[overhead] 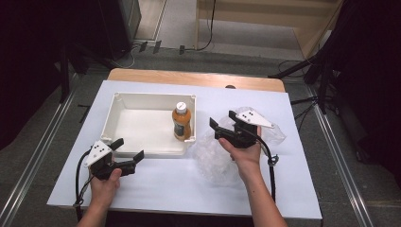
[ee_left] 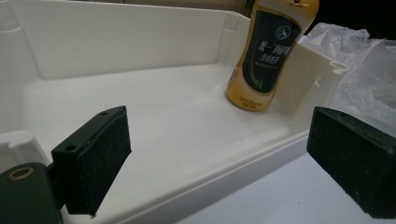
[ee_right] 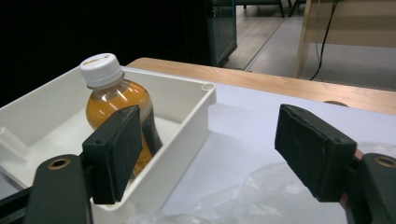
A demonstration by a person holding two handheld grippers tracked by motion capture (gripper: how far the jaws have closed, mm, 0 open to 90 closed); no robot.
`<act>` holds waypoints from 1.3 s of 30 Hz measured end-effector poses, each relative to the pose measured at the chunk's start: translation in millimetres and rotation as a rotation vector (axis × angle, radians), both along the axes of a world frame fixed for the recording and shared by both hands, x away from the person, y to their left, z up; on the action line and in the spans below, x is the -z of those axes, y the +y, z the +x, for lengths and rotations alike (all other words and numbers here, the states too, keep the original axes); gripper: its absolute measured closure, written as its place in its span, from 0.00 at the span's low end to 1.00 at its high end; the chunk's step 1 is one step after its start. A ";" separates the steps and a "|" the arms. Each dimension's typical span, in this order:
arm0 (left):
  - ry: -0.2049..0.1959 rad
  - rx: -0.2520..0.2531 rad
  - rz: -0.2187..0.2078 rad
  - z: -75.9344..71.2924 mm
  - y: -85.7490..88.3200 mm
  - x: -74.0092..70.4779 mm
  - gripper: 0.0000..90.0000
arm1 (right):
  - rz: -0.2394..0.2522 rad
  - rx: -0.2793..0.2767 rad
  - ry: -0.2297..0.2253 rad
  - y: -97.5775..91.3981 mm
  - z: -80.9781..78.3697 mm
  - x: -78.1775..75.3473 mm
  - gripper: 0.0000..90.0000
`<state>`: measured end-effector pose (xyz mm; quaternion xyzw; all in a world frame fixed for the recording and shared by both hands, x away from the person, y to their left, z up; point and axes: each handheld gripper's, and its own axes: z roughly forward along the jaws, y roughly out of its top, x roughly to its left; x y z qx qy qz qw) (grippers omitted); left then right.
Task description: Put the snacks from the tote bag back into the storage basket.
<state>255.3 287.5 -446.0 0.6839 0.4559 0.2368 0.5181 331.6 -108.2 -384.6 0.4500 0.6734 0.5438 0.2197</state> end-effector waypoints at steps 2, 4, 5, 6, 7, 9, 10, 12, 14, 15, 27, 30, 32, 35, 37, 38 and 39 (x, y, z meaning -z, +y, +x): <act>-0.003 -0.001 -0.002 -0.5 -0.2 -0.4 0.07 | 0.004 0.005 0.000 -5.7 -2.5 -0.3 0.27; -0.004 -0.004 -0.001 -0.5 0.0 -0.5 0.07 | 0.005 0.006 -0.006 -11.6 -5.2 -0.4 0.26; -0.002 -0.004 0.001 -0.2 0.3 -0.3 0.07 | 0.006 0.005 -0.008 -14.2 -6.8 -0.2 0.26; -0.002 -0.003 0.001 0.0 0.6 0.0 0.07 | 0.002 0.008 -0.014 -17.0 -8.1 0.3 0.26; -0.001 -0.004 0.003 0.0 0.8 0.1 0.07 | -0.002 0.012 -0.015 -19.8 -9.4 0.8 0.26; 0.000 -0.005 0.003 0.2 1.2 0.3 0.07 | -0.008 0.022 -0.020 -25.5 -11.9 2.3 0.25; 0.000 -0.007 0.003 0.2 1.3 0.4 0.07 | -0.005 0.024 -0.020 -28.3 -13.0 3.3 0.25; 0.000 -0.008 0.004 0.4 1.6 0.6 0.07 | -0.006 0.029 -0.022 -33.6 -15.3 5.1 0.25; -0.001 -0.009 0.005 0.4 1.8 0.5 0.07 | -0.005 0.033 -0.023 -38.0 -17.8 7.1 0.24; 0.000 -0.011 0.004 0.2 1.6 0.5 0.07 | -0.009 0.034 -0.026 -40.0 -18.8 8.2 0.24; 0.003 -0.011 0.005 0.1 1.9 1.3 0.07 | -0.005 0.056 -0.025 -62.3 -30.1 21.1 0.24; 0.005 -0.012 0.007 0.2 1.8 1.4 0.07 | -0.008 0.058 -0.026 -68.1 -33.5 23.5 0.24; 0.003 -0.013 0.004 0.0 1.6 1.4 0.07 | -0.006 0.063 -0.026 -72.1 -36.6 24.3 0.24; 0.001 -0.013 0.007 -0.4 1.6 1.1 0.07 | -0.004 0.069 -0.032 -78.7 -40.4 26.1 0.24; 0.002 -0.014 0.007 -0.6 2.2 1.3 0.07 | -0.005 0.074 -0.031 -83.7 -42.5 28.7 0.24; 0.004 -0.015 0.007 -0.6 2.4 1.3 0.07 | -0.003 0.079 -0.029 -86.0 -43.6 30.4 0.24; 0.004 -0.016 0.006 -0.8 2.5 1.4 0.07 | 0.000 0.088 -0.030 -88.4 -44.5 32.6 0.24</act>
